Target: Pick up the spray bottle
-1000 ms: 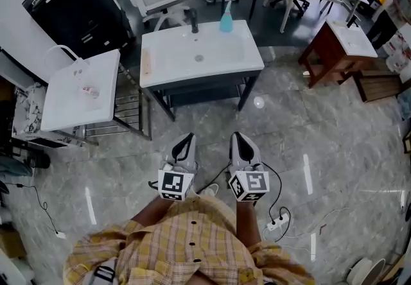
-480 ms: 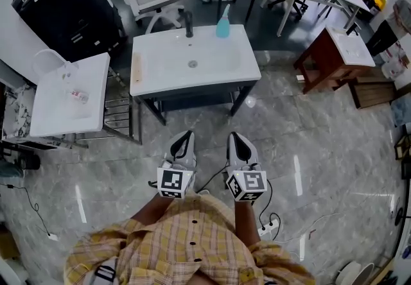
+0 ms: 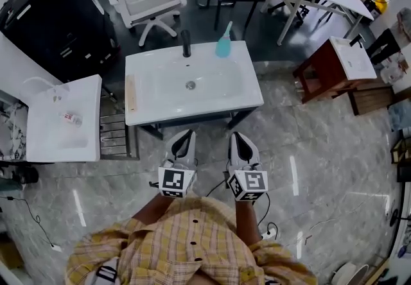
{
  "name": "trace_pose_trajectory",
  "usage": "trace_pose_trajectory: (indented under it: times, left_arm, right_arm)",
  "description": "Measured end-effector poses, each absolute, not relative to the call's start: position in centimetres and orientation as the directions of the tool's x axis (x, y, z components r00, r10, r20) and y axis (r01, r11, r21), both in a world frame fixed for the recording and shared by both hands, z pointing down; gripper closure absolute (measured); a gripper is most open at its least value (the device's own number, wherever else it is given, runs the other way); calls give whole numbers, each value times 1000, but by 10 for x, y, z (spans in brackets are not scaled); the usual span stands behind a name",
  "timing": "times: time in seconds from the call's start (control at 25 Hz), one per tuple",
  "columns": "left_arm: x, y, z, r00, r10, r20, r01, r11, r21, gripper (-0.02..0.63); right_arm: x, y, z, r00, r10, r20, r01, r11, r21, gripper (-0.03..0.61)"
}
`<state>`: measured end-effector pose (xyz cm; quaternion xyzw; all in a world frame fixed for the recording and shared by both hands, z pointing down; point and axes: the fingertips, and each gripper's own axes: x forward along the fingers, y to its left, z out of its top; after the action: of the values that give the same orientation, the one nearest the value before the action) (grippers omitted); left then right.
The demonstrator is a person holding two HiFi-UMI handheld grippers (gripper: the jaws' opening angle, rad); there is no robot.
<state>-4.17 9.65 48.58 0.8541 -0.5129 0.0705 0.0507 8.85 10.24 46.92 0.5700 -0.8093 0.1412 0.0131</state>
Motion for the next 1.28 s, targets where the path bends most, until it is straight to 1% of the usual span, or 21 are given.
trace_pose_trajectory:
  times: [0.24, 0.52, 0.84, 1.28]
  left_arm:
    - [-58, 15, 481, 480, -862, 166, -876, -481, 32, 615]
    - [-72, -51, 483, 500, -849, 172, -866, -495, 71, 615]
    - [-72, -82, 491, 524, -832, 183, -852, -517, 85, 615]
    - [-66, -136, 491, 513, -839, 181, -858, -510, 64, 615]
  right_arm:
    - [78, 27, 461, -304, -932, 196, -945, 270, -182, 577]
    - [65, -32, 457, -259, -944, 206, -959, 227, -168, 577]
    - [56, -70, 465, -241, -943, 232, -965, 207, -162, 577]
    - [65, -133, 470, -241, -942, 232, -965, 208, -159, 577]
